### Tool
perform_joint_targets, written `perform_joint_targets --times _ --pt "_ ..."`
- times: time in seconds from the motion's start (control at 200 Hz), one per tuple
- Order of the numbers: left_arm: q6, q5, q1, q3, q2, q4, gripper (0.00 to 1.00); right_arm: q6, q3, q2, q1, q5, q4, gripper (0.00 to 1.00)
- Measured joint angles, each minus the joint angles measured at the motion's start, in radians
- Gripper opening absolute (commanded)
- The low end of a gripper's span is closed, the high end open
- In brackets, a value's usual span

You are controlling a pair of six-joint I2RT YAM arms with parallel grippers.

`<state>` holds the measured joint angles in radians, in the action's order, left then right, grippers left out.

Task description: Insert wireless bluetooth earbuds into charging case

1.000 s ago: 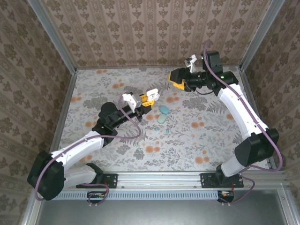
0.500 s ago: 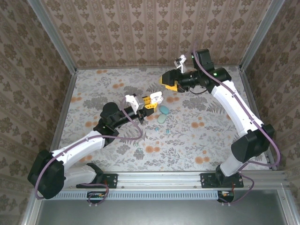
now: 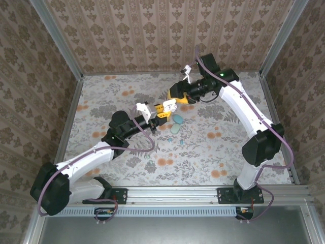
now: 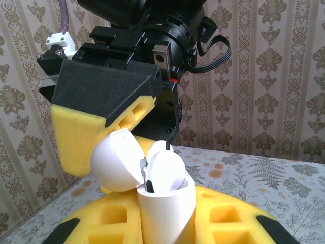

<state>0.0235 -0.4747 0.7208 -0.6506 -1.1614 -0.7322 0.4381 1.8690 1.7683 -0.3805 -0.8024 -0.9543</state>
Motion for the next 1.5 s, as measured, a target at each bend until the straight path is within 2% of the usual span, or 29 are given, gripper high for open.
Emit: perform_joint_targets --times 0.455,0.62,0.76,0.925,1.185,1.5 --pt "0.0 0.043 0.005 0.0 -0.005 0.0 0.2 -0.017 -0.082 -0.086 0.008 0.005 0.009 0.62" --pt "-0.024 0.089 -0.002 -0.008 -0.014 0.051 0.21 0.016 -0.172 -0.15 0.031 0.074 0.083 0.64" --pt "-0.135 0.157 -0.082 -0.032 -0.031 0.181 0.21 0.092 -0.362 -0.294 0.097 0.171 0.212 0.64" --pt "-0.299 0.185 -0.203 -0.031 -0.071 0.314 0.21 0.182 -0.535 -0.425 0.161 0.26 0.348 0.65" --pt "-0.475 0.148 -0.336 -0.034 -0.272 0.456 0.21 0.274 -0.573 -0.392 0.163 0.266 0.426 0.63" --pt "-0.562 0.045 -0.349 -0.179 -0.575 0.517 0.22 0.326 -0.59 -0.312 0.162 0.205 0.444 0.62"
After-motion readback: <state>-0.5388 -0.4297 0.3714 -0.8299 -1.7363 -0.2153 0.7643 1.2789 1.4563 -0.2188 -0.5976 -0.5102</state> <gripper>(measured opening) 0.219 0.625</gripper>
